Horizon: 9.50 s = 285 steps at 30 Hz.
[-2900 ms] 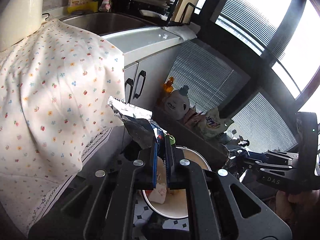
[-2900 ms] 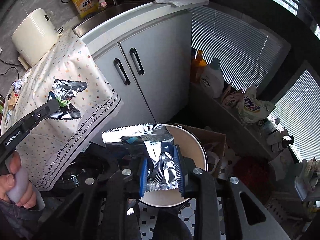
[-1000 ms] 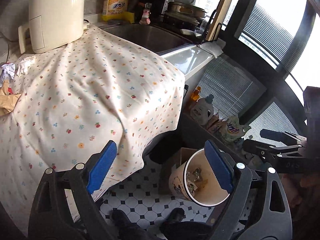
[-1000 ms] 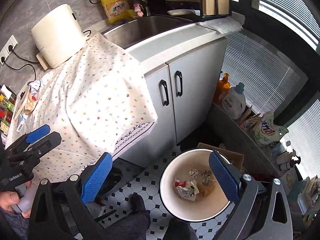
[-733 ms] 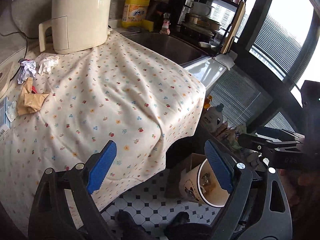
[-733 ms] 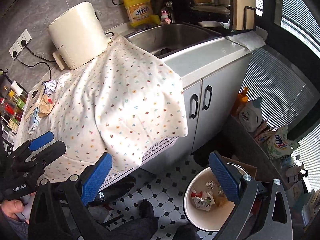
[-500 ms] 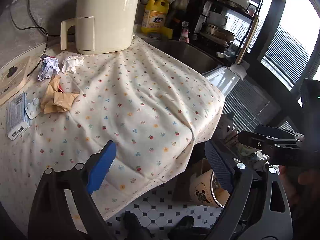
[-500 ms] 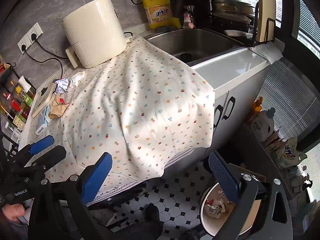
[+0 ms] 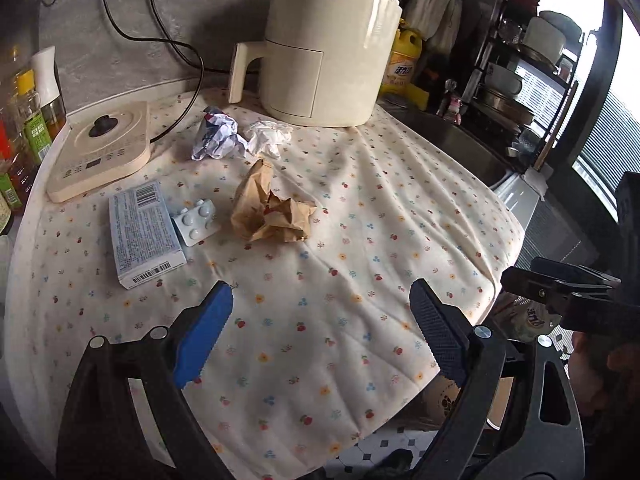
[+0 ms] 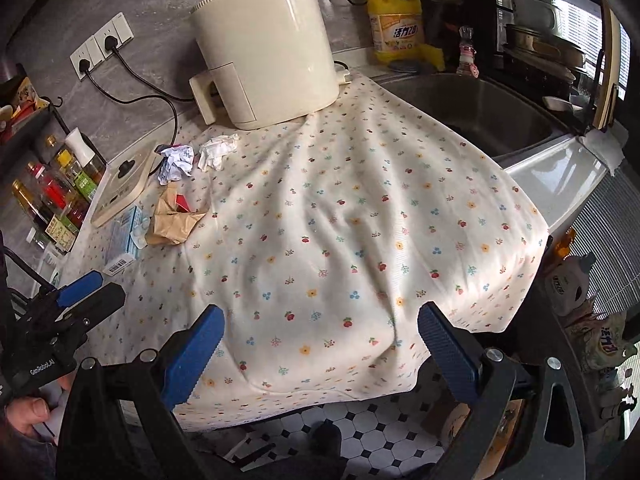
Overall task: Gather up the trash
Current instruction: 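Move both tools back over the remaining trash on the cloth, then grasp the blister pack with the left tool while the right tool grasps the brown paper, then carry the blister pack and brown paper over the white bin with both tools, then open both tools over the bin to drop the blister pack and paper, then move both tools back over the cloth toward the remaining trash, then grasp the crumpled foil wrapper with the left tool while the right tool grasps the red paper piece, then carry the foil wrapper and red paper piece over the white bin with both tools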
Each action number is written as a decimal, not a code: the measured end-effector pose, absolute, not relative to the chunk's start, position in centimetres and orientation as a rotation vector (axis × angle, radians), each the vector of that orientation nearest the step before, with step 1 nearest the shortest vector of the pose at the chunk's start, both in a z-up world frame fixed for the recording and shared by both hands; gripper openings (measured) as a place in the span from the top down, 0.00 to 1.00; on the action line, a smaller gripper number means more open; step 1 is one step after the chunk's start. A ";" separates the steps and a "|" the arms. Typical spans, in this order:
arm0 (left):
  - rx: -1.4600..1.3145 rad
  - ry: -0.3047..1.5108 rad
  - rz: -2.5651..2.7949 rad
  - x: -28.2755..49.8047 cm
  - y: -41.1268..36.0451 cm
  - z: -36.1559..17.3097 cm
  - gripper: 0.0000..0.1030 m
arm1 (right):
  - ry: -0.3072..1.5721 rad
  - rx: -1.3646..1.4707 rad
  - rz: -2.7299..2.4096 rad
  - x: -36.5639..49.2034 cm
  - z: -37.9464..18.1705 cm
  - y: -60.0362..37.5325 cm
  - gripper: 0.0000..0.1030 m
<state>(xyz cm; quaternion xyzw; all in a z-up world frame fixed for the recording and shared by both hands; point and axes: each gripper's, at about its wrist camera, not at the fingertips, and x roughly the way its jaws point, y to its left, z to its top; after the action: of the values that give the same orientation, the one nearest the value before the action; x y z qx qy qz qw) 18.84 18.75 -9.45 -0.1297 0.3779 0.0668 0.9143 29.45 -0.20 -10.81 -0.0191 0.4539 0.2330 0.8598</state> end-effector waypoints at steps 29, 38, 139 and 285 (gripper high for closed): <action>-0.241 0.845 0.126 24.2 30.8 -11.2 0.65 | 1.061 -0.071 0.748 33.8 -13.8 18.5 0.90; -0.155 0.920 0.096 27.3 30.2 -13.1 0.64 | 1.011 -0.015 0.677 34.3 -12.1 14.4 0.93; -0.210 0.883 -0.298 26.2 -5.4 -11.6 0.06 | 1.063 0.185 0.190 26.9 -13.8 -27.4 0.13; -0.078 0.880 -0.514 28.8 -15.4 -12.0 0.68 | 1.017 0.214 0.144 23.6 -12.4 -33.8 0.87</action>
<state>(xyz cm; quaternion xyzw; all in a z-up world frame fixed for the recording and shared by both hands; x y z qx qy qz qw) 28.83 -15.41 -12.02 -0.0375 0.4212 -0.2457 0.8722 23.61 -33.83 -12.36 0.1022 0.4856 0.0685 0.8655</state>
